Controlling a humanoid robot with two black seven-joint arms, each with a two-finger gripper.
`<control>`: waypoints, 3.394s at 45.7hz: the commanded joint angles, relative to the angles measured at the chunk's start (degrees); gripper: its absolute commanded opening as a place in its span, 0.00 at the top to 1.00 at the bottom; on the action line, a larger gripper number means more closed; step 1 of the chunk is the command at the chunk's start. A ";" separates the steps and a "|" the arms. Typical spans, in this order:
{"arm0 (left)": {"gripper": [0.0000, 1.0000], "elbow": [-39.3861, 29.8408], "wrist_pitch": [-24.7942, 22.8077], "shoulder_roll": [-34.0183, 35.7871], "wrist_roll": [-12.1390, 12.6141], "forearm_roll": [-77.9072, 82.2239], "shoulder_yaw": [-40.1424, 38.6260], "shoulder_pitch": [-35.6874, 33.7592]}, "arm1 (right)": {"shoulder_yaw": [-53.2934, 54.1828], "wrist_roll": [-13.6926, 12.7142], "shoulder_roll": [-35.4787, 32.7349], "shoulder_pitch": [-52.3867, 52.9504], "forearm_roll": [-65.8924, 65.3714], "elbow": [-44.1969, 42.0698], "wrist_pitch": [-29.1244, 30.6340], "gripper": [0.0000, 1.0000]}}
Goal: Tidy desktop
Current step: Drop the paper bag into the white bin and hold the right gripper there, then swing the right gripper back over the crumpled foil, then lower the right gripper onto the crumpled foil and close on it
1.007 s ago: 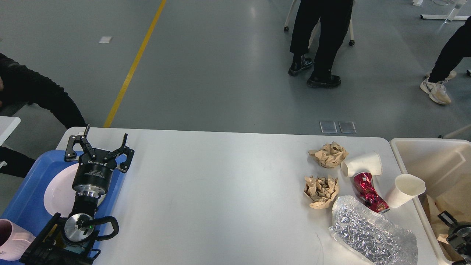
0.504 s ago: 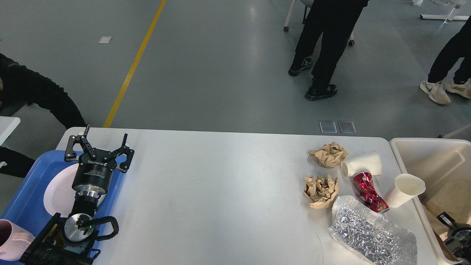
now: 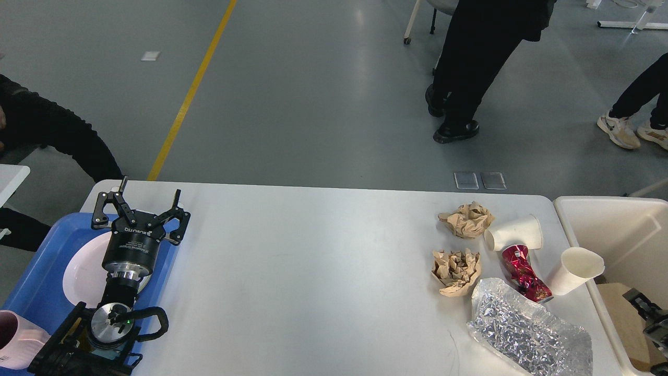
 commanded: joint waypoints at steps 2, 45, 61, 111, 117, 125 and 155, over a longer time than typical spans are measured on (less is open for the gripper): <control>0.04 -0.09 0.00 0.01 -0.05 0.00 0.00 0.04 | -0.55 -0.98 -7.54 9.95 -3.65 10.25 4.96 0.00; 0.04 0.00 0.00 0.01 -0.05 0.00 0.00 0.04 | -23.58 -11.45 4.58 91.95 -11.83 60.86 56.83 0.00; 0.04 0.00 0.00 0.01 0.04 0.00 0.00 0.04 | -23.31 -11.45 4.84 102.69 -11.74 76.18 54.81 0.03; 0.04 0.00 0.00 -0.08 0.04 0.00 0.00 0.04 | -12.33 -10.83 8.97 51.20 -57.52 74.95 16.67 0.33; 0.04 0.00 0.00 -0.08 0.04 0.00 0.00 0.04 | -12.59 -11.01 12.66 45.22 -59.21 71.00 14.82 0.32; 0.04 0.00 0.00 -0.08 0.04 0.00 0.09 0.04 | -12.77 -11.09 13.72 41.78 -59.21 65.81 14.38 0.32; 0.04 0.00 0.00 -0.08 0.04 0.00 0.00 0.04 | -14.61 -11.09 9.94 46.89 -59.03 65.90 14.46 0.27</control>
